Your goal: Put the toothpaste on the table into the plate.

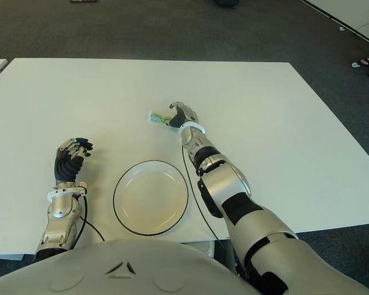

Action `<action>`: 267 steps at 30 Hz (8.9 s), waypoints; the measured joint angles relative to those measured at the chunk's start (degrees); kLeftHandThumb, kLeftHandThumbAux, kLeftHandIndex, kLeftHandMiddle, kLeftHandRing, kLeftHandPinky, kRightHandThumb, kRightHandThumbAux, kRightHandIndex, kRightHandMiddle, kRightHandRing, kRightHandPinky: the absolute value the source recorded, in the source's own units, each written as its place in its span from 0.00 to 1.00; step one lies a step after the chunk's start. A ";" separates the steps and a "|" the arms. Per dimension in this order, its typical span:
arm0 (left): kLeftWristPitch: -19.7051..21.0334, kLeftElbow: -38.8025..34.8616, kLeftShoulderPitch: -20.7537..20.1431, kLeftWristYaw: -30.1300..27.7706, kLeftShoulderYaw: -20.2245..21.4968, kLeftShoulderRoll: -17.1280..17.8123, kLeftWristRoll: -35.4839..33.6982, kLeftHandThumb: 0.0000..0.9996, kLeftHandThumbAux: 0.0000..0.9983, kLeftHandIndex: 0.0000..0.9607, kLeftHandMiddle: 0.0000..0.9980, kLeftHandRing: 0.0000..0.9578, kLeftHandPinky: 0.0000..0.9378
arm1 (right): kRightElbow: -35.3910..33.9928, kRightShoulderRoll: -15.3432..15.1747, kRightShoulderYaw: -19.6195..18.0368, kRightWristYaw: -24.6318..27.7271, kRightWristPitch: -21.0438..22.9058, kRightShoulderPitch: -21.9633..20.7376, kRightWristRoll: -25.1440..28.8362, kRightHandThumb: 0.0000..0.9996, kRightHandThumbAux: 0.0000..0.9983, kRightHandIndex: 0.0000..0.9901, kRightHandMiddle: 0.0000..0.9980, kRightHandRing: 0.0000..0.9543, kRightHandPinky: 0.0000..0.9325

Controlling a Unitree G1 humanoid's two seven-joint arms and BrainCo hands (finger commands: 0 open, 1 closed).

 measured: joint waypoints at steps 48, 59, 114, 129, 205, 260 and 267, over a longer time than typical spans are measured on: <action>-1.13 -0.12 0.35 -0.40 0.08 -0.18 -0.24 0.70 0.72 0.44 0.48 0.50 0.50 | -0.07 -6.80 19.19 21.17 -2.26 -9.51 -16.72 0.43 0.28 0.00 0.00 0.00 0.00; -1.11 -0.28 1.06 -0.40 0.06 -0.23 -0.03 0.70 0.72 0.44 0.48 0.50 0.50 | 0.14 -6.48 21.59 22.38 -1.19 -10.03 -18.66 0.45 0.20 0.00 0.00 0.00 0.00; 1.11 -4.63 3.74 -0.39 1.56 -1.99 -0.20 0.70 0.72 0.44 0.47 0.49 0.50 | 0.96 -2.38 28.48 18.75 4.73 -6.74 -22.41 0.26 0.45 0.00 0.00 0.00 0.00; 2.26 -5.95 4.06 -0.39 1.57 -2.05 -0.20 0.71 0.72 0.44 0.47 0.49 0.50 | 0.83 -1.88 23.67 16.60 4.83 -6.04 -19.37 0.23 0.59 0.00 0.00 0.00 0.03; 1.09 -5.61 3.03 -0.42 3.23 -2.80 -0.91 0.70 0.72 0.44 0.50 0.51 0.51 | -0.71 -3.08 12.54 2.24 -3.22 -9.08 -11.93 0.70 0.72 0.44 0.86 0.89 0.92; -0.44 -3.26 0.28 -1.22 2.31 -2.70 -0.87 0.71 0.72 0.44 0.49 0.51 0.51 | -67.94 -28.35 11.60 43.75 -44.15 23.55 5.70 0.71 0.72 0.45 0.85 0.88 0.91; -0.88 -3.28 0.25 -1.22 2.29 -2.70 -0.88 0.71 0.72 0.44 0.49 0.51 0.51 | -68.58 -29.32 13.93 47.01 -46.20 25.17 2.02 0.71 0.72 0.44 0.84 0.86 0.89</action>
